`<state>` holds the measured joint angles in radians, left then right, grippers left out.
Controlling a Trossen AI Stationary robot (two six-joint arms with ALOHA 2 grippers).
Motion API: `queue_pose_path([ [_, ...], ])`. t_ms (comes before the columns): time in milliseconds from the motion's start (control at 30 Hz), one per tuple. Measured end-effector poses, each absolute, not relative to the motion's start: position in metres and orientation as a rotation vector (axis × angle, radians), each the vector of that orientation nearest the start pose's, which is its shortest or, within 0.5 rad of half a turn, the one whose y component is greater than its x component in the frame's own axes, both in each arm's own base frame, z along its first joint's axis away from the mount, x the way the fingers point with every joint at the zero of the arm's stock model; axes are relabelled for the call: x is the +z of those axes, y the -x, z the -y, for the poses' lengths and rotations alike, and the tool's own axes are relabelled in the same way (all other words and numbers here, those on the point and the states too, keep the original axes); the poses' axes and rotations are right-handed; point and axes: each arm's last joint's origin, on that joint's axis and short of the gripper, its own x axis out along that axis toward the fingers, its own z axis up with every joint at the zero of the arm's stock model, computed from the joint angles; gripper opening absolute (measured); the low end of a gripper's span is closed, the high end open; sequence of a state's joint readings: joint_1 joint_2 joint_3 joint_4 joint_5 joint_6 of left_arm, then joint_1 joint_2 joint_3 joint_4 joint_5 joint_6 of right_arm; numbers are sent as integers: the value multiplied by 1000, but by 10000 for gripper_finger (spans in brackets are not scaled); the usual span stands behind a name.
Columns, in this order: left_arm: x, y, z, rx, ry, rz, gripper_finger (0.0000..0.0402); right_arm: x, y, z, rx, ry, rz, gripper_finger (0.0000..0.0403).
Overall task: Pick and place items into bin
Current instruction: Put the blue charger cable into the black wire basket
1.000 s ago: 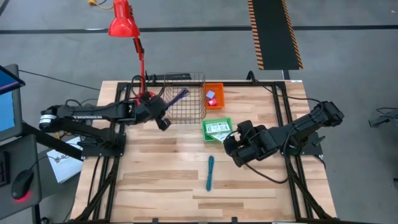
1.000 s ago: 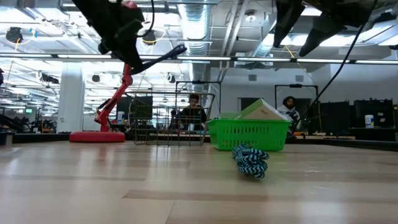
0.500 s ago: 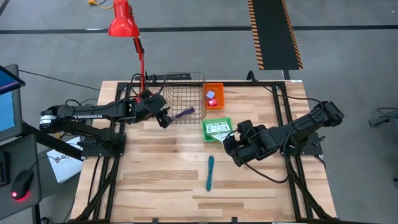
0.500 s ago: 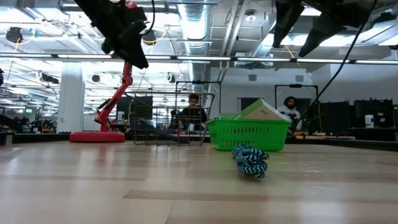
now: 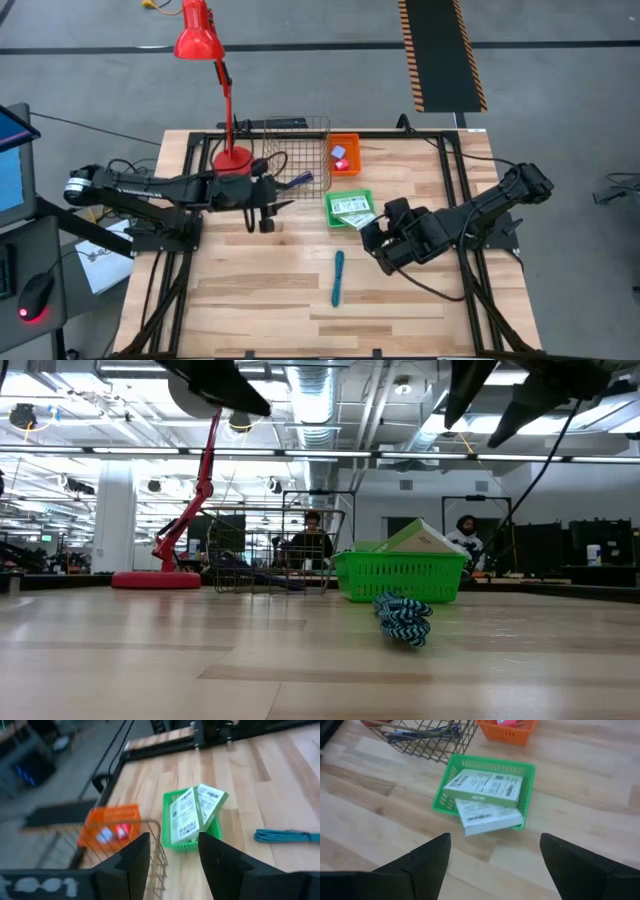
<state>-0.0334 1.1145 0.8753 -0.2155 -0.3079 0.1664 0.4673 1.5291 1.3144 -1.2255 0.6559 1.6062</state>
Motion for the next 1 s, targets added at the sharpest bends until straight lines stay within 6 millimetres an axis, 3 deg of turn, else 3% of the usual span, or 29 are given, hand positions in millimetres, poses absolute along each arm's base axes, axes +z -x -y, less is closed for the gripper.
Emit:
queue_pose_path([
  [233,297,-241,20,99,-498,-495,158,281,-246,-126,-966,-712,-698,302],
  [467,284,-265,34,6,-524,-625,158,269,-248,-148,-926,-791,-718,302],
  [633,277,-286,44,-28,-538,-741,158,250,-268,-167,-884,-905,-682,302],
  [767,274,-288,48,-36,-511,-862,158,224,-293,-180,-849,-984,-667,302],
  [1000,281,-268,47,1,-414,-988,158,184,-336,-183,-898,-1053,-714,302],
])
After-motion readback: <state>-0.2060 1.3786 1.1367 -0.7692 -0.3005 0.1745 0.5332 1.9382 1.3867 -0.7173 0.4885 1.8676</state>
